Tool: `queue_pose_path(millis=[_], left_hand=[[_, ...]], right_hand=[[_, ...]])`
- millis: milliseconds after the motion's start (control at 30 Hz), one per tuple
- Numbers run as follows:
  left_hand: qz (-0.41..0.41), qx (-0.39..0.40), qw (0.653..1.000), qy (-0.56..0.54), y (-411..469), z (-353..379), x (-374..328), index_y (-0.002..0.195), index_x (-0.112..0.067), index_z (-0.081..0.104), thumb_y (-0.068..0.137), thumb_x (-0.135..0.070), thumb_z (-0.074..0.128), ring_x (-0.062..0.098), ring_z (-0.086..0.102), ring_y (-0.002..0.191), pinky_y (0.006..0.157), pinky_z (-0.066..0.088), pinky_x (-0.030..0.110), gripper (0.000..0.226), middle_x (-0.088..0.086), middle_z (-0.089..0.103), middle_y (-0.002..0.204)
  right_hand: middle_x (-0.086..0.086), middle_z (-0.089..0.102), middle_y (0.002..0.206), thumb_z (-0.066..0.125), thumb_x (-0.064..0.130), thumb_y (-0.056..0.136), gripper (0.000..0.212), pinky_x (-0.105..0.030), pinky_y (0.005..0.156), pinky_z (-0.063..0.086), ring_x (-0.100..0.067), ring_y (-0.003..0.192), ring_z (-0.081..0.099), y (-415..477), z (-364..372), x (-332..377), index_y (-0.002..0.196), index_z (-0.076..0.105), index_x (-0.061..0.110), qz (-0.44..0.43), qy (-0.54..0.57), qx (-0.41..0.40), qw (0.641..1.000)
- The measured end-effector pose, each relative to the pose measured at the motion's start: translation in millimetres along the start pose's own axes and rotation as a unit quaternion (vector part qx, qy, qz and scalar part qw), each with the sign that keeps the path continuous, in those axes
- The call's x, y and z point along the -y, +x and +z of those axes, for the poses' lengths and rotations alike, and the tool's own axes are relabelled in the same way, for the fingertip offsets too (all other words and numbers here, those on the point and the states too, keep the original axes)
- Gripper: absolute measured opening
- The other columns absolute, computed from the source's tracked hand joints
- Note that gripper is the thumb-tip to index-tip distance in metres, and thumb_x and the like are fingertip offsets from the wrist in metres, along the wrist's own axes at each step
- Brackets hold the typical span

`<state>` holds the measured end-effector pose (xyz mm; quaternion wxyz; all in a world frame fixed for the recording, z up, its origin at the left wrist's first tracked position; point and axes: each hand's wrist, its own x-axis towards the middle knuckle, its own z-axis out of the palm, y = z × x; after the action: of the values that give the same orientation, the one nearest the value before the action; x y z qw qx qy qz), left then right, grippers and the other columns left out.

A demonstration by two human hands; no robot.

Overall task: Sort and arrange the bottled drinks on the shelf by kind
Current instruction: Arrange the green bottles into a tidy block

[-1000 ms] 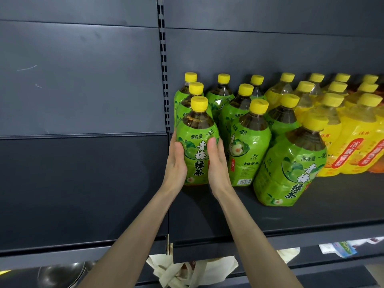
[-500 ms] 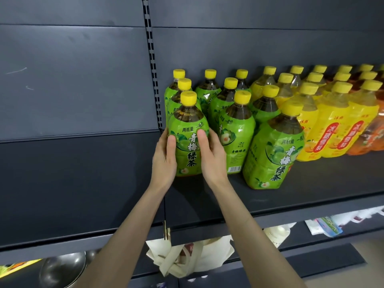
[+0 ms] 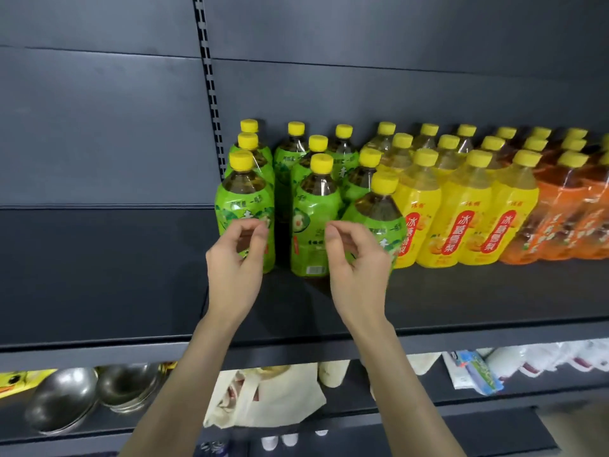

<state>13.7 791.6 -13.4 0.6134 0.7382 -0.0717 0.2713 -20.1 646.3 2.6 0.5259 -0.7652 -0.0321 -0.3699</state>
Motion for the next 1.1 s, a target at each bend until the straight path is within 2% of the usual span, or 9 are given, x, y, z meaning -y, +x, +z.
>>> queue_pose_path(millis=[133,300,467,567,667,833,967,1033,1100], left_hand=[[0.002,-0.002,1.000,0.010,-31.2,44.7,-10.1,0.096,-0.013,0.065,0.093,-0.011,0.059,-0.008,0.059,0.080,0.071,0.042,0.005,0.007,-0.011,0.065,0.088],[-0.015,-0.015,0.999,0.030,-39.9,77.3,-7.1,0.119,-0.012,0.056,0.093,-0.025,0.059,0.011,0.056,0.110,0.088,0.045,0.018,0.029,0.002,0.059,0.117],[-0.043,-0.007,0.998,0.045,-4.4,92.1,-10.4,0.140,-0.013,0.039,0.093,-0.037,0.057,0.006,0.039,0.125,0.106,0.037,0.031,0.056,-0.003,0.045,0.136],[-0.046,0.012,0.997,0.054,18.0,98.8,-10.4,0.145,-0.014,0.032,0.094,-0.042,0.053,0.003,0.030,0.131,0.113,0.027,0.030,0.062,0.000,0.036,0.149],[-0.056,0.039,0.997,0.048,29.9,103.2,-8.4,0.147,-0.016,0.027,0.094,-0.045,0.051,0.004,0.029,0.134,0.113,0.025,0.028,0.066,0.000,0.033,0.151],[-0.027,0.062,0.996,0.061,29.7,97.8,-3.0,0.148,-0.015,0.025,0.094,-0.044,0.049,0.002,0.028,0.132,0.110,0.025,0.025,0.067,0.000,0.032,0.152],[-0.014,0.073,0.995,0.065,21.5,86.5,-5.8,0.148,-0.015,0.026,0.088,-0.053,0.047,0.011,0.031,0.139,0.115,0.027,0.036,0.074,0.001,0.035,0.152],[-0.003,0.076,0.995,0.064,13.2,77.1,-5.0,0.148,-0.016,0.028,0.087,-0.056,0.046,0.007,0.033,0.137,0.114,0.028,0.028,0.075,-0.002,0.037,0.150],[0.009,0.067,0.996,0.060,3.4,66.2,-1.6,0.147,-0.018,0.029,0.090,-0.056,0.046,-0.011,0.033,0.129,0.105,0.025,0.006,0.070,-0.011,0.037,0.145]], right_hand=[[-0.001,0.068,0.089,0.056,0.016,0.091,0.017,-0.011,0.075,0.047,-0.004,0.083,0.061,3.6,-46.0,-18.9,0.096,0.071,0.008,0.003,0.020,0.002,1.000],[-0.005,0.066,0.095,0.063,0.013,0.091,0.010,-0.014,0.078,0.047,-0.003,0.085,0.060,7.7,-78.8,-43.0,0.100,0.068,0.011,0.026,0.035,0.019,0.999],[0.000,0.052,0.111,0.072,0.032,0.084,0.041,-0.025,0.088,0.045,-0.011,0.100,0.053,22.7,-84.0,-59.6,0.119,0.057,0.015,0.053,0.013,0.043,0.998],[0.002,0.048,0.123,0.074,0.041,0.080,0.063,-0.039,0.099,0.045,-0.015,0.117,0.049,34.2,-79.9,-68.3,0.131,0.047,0.018,0.085,0.018,0.093,0.992],[0.005,0.048,0.136,0.074,0.049,0.076,0.078,-0.044,0.104,0.043,-0.013,0.127,0.046,38.6,-74.2,-73.1,0.140,0.036,0.024,0.107,0.065,0.138,0.982],[0.012,0.050,0.139,0.070,0.055,0.077,0.078,-0.044,0.105,0.045,-0.005,0.127,0.048,37.8,-75.9,-81.2,0.143,0.035,0.031,0.113,0.106,0.150,0.976],[0.010,0.046,0.144,0.068,0.064,0.072,0.087,-0.048,0.107,0.042,-0.009,0.133,0.043,34.6,-84.7,-85.8,0.145,0.035,0.030,0.118,0.111,0.139,0.977],[0.006,0.044,0.148,0.067,0.068,0.069,0.092,-0.050,0.108,0.040,-0.014,0.137,0.040,33.3,-88.6,-88.3,0.146,0.034,0.030,0.123,0.117,0.134,0.976],[0.006,0.042,0.149,0.067,0.068,0.070,0.091,-0.051,0.109,0.038,-0.015,0.138,0.038,31.5,-89.5,-88.9,0.146,0.033,0.033,0.126,0.118,0.135,0.976]])
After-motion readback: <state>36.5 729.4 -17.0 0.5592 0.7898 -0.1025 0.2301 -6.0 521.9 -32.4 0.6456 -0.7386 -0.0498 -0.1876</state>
